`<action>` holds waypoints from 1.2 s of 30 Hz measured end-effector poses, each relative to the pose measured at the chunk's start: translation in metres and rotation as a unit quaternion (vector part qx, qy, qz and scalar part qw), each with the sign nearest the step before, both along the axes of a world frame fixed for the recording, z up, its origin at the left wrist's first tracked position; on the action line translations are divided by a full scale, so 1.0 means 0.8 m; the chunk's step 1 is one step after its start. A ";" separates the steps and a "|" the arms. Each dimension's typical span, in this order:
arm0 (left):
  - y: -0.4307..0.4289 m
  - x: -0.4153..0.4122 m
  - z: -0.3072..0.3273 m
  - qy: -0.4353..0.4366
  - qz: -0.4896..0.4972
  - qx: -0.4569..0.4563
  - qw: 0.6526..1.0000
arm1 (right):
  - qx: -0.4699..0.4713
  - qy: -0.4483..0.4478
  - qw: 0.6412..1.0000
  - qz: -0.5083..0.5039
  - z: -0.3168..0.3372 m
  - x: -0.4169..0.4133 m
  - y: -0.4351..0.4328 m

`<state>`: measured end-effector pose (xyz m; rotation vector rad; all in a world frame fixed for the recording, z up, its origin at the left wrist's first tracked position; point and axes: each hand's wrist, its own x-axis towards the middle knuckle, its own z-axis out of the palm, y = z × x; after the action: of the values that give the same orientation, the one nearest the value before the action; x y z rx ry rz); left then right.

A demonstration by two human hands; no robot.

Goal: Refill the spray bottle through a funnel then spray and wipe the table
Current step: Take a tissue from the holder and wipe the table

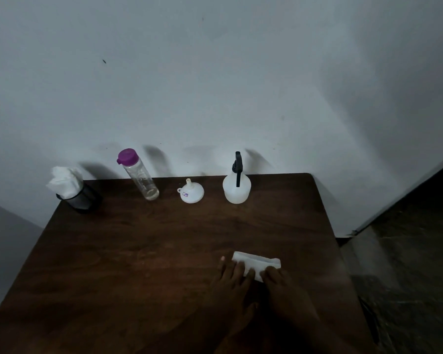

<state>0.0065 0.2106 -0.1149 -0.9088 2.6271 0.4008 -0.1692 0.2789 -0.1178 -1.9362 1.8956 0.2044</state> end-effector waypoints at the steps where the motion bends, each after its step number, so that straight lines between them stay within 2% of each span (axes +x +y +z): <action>1: -0.001 0.006 0.001 -0.003 -0.008 0.002 1.000 | 0.022 0.005 1.000 0.007 0.000 0.006 0.001; 4: -0.006 0.024 0.005 -0.003 -0.031 -0.008 0.999 | 0.010 0.002 1.000 -0.019 0.012 0.031 0.003; 9: -0.015 0.062 0.001 -0.002 -0.055 -0.028 0.998 | -0.017 0.018 1.000 0.018 0.003 0.065 0.002; 11: -0.020 0.081 -0.005 0.009 -0.062 -0.044 0.997 | 0.003 0.027 0.999 0.032 -0.007 0.086 0.004; 13: -0.027 0.099 -0.007 0.000 -0.070 -0.045 0.997 | -0.034 0.039 0.998 0.035 -0.014 0.103 -0.001; 15: -0.034 0.121 -0.007 0.001 -0.081 -0.048 0.996 | 0.007 0.015 0.999 0.041 -0.003 0.124 -0.007; 18: -0.044 0.155 0.000 0.000 -0.089 -0.043 0.995 | 0.020 0.003 0.999 0.037 0.004 0.154 -0.020; 30: -0.080 0.299 0.001 -0.002 -0.020 -0.037 0.999 | 0.090 0.017 0.992 0.092 0.005 0.292 -0.087; 36: -0.091 0.368 -0.004 -0.013 0.031 -0.046 0.998 | 0.036 0.031 0.988 0.144 -0.004 0.355 -0.114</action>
<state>0.3010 0.1378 -0.1183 -1.0197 2.6181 0.2831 0.1148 0.1880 -0.1212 -2.1698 1.6147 0.4163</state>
